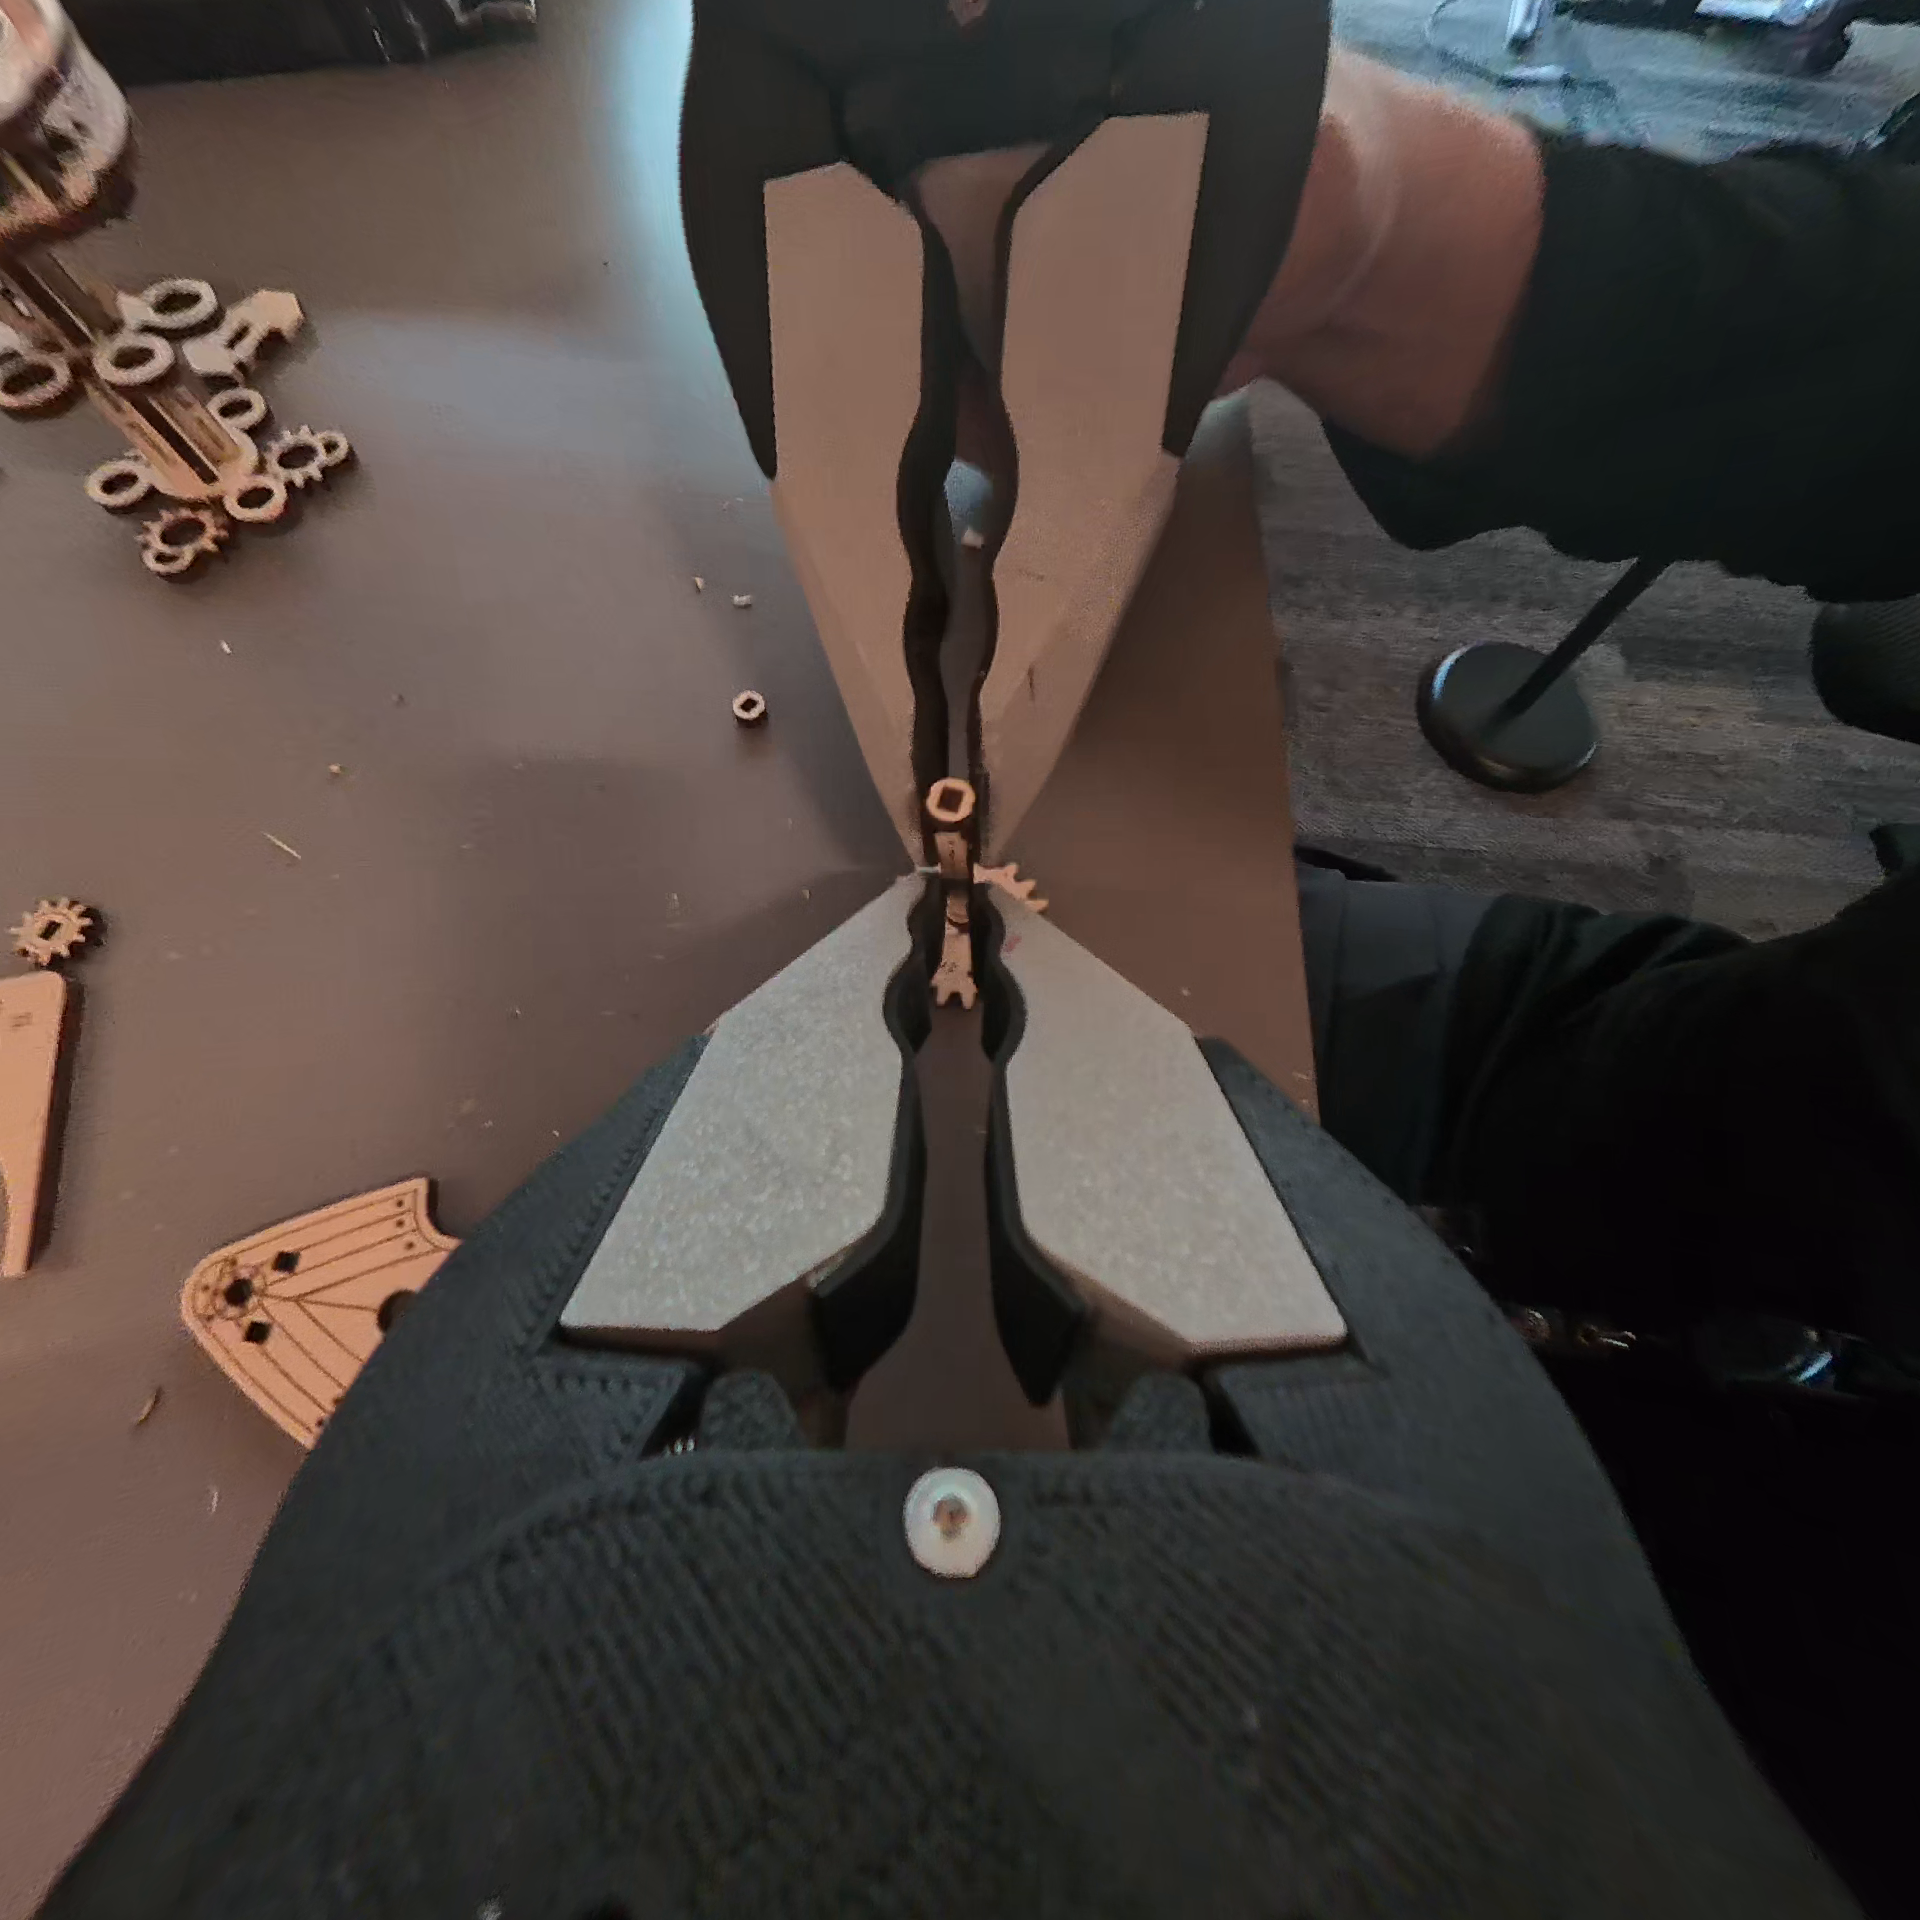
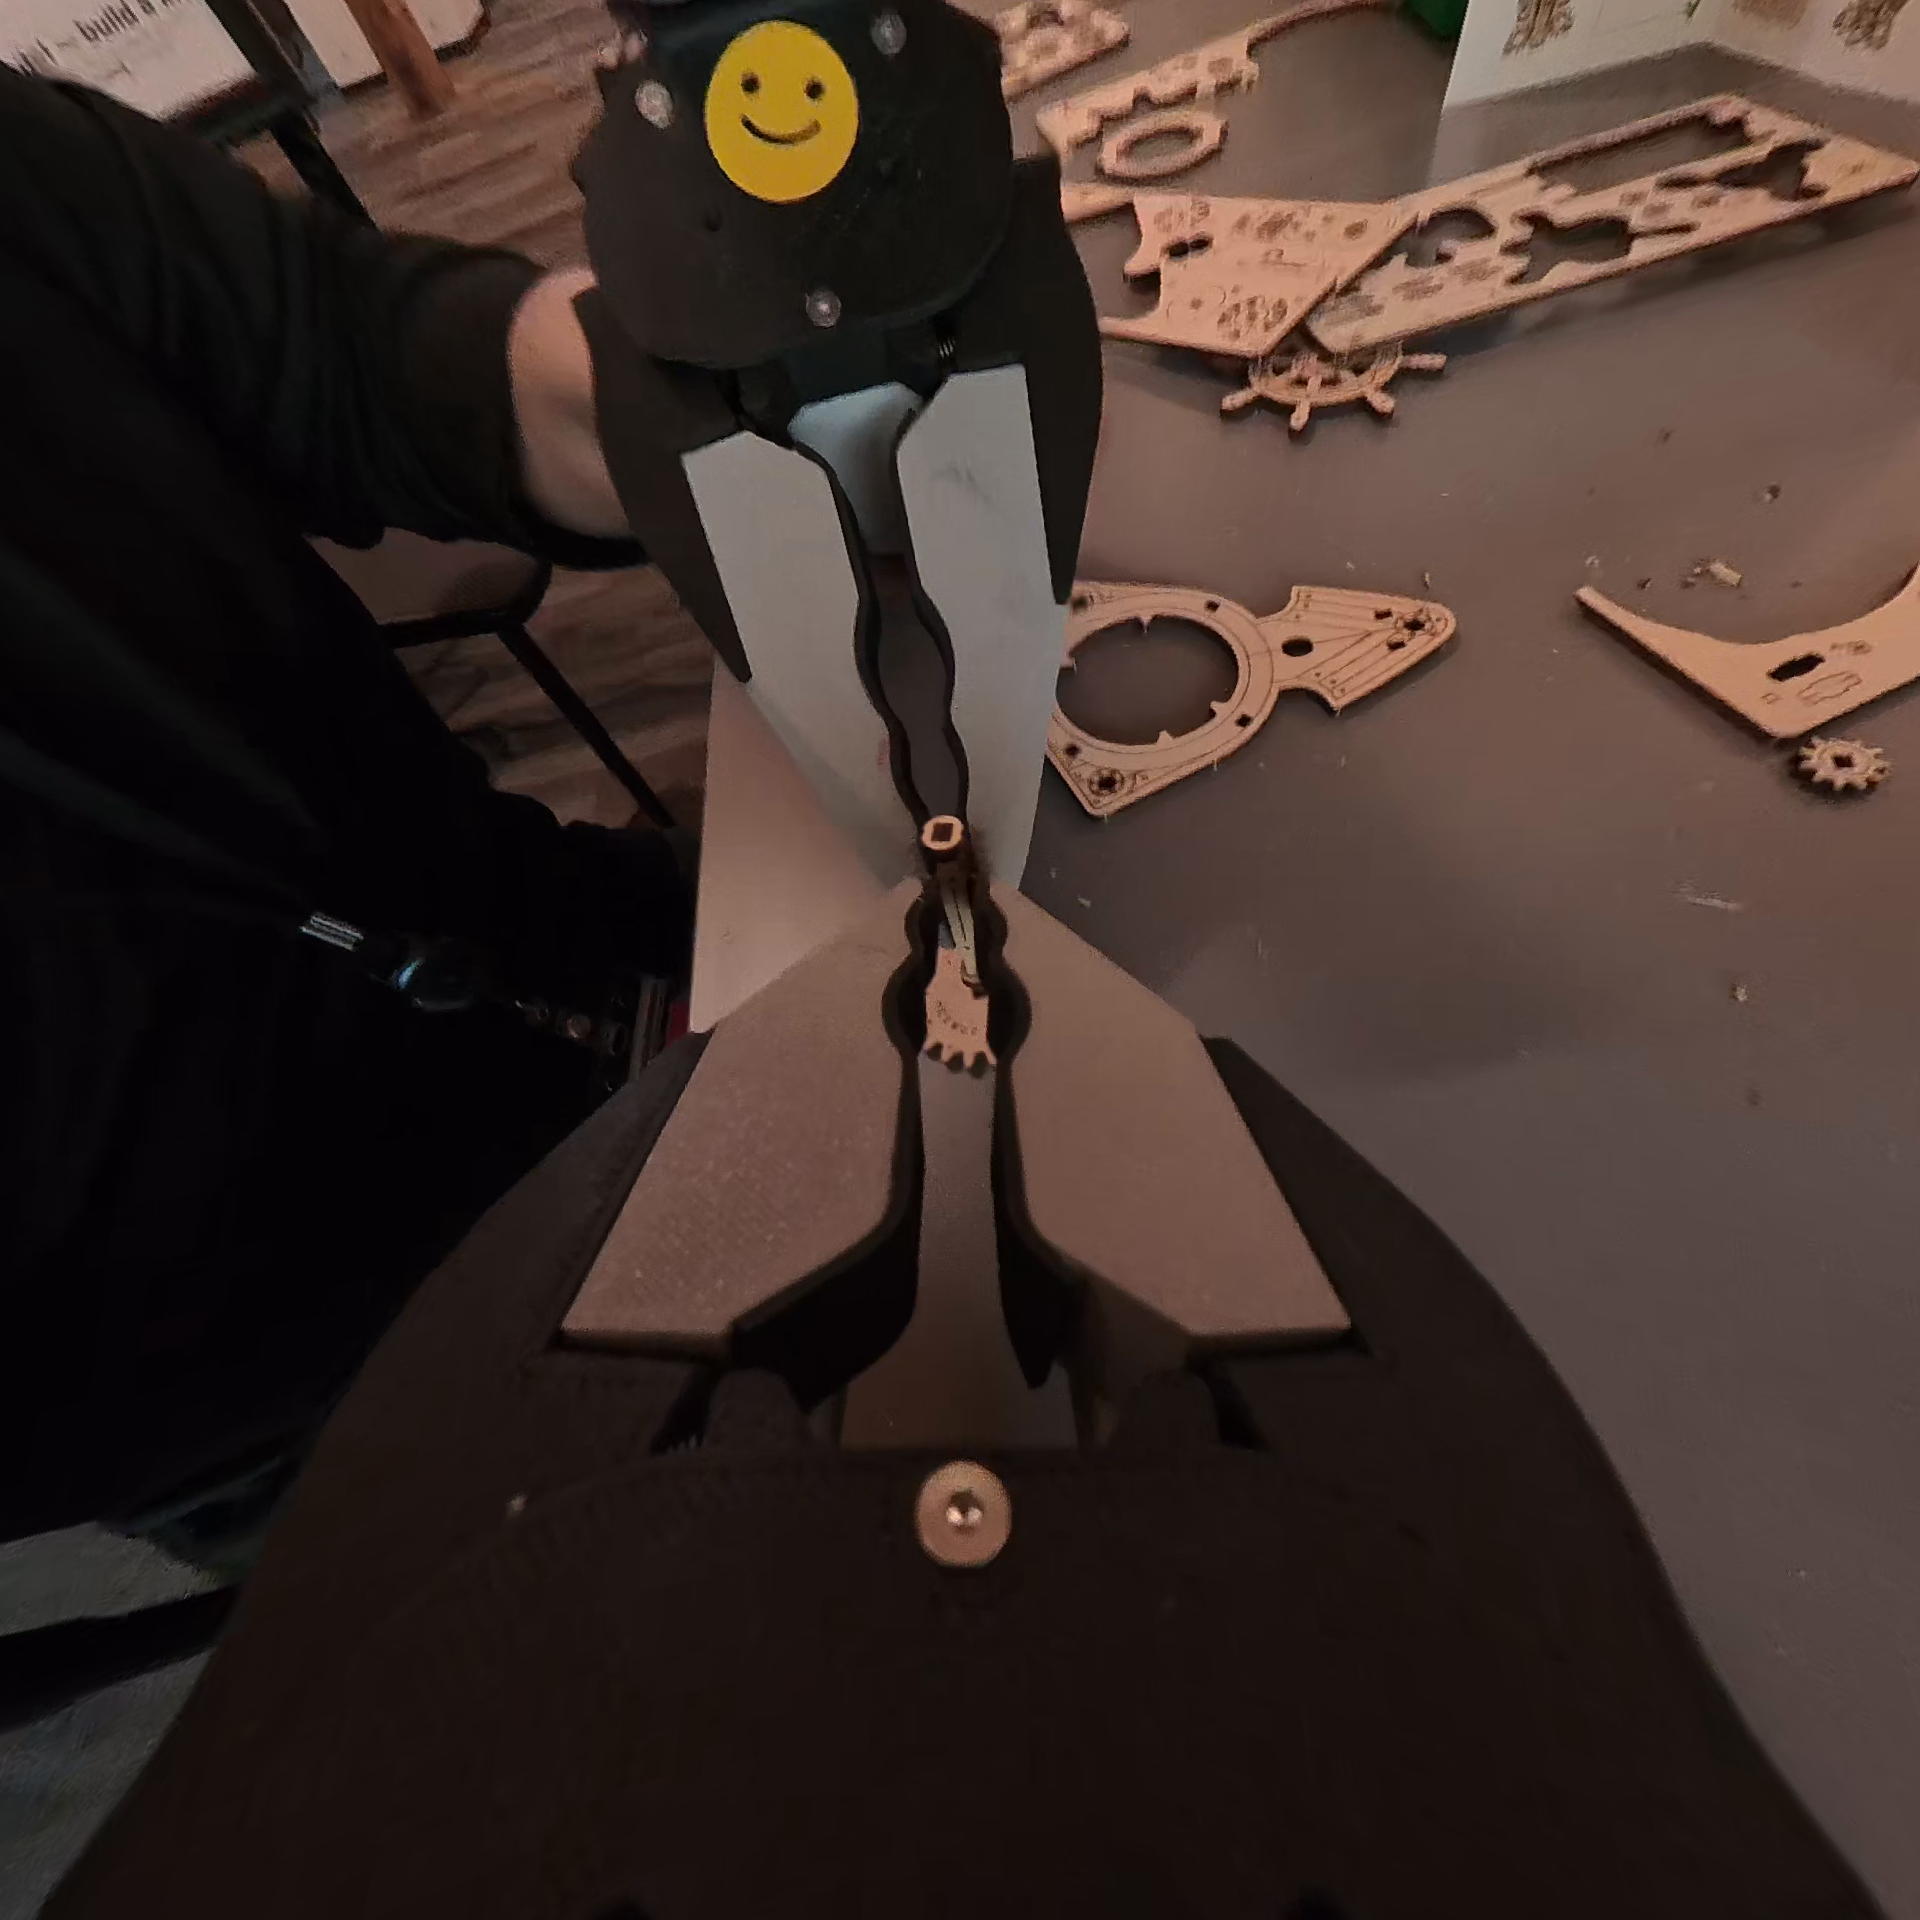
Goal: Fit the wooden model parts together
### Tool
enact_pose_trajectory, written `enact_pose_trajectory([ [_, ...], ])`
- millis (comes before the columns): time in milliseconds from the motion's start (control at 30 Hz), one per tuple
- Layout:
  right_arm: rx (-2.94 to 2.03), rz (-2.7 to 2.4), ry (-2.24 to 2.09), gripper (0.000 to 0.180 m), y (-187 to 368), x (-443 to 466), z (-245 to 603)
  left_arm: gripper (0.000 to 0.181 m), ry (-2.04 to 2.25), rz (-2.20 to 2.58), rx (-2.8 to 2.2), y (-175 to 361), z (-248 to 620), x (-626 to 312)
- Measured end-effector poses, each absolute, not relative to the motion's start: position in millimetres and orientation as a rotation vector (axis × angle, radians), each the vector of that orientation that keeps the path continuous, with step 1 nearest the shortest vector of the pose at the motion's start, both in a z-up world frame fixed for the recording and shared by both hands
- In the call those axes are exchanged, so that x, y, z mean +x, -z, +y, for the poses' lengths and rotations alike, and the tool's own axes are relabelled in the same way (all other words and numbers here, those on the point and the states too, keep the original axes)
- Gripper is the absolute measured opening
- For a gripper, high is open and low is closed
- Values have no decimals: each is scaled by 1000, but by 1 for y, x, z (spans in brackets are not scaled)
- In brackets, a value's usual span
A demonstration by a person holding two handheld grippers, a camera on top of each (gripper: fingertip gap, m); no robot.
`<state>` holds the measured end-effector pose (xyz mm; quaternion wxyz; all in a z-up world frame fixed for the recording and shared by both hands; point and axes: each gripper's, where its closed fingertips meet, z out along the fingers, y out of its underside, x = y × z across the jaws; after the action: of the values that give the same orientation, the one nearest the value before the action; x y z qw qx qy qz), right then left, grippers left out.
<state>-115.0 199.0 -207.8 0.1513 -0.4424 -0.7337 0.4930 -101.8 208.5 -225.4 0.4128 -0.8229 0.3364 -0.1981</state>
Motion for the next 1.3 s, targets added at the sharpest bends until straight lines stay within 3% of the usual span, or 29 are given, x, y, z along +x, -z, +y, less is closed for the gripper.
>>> enact_pose_trajectory([
  [133, -1194, -1940, -1585, 23, 178, -110, 202, 2, 728, 802, -1871, 192, 203, -98],
  [400, -1049, -1749, -1793, 23, 147, -92, 208, 2, 1014, 883, -1104, 95, 150, -109],
  [1300, -1015, -1819, -1707, 24, 156, -92, 198, 2, 885, 822, -951, 84, 151, -117],
])
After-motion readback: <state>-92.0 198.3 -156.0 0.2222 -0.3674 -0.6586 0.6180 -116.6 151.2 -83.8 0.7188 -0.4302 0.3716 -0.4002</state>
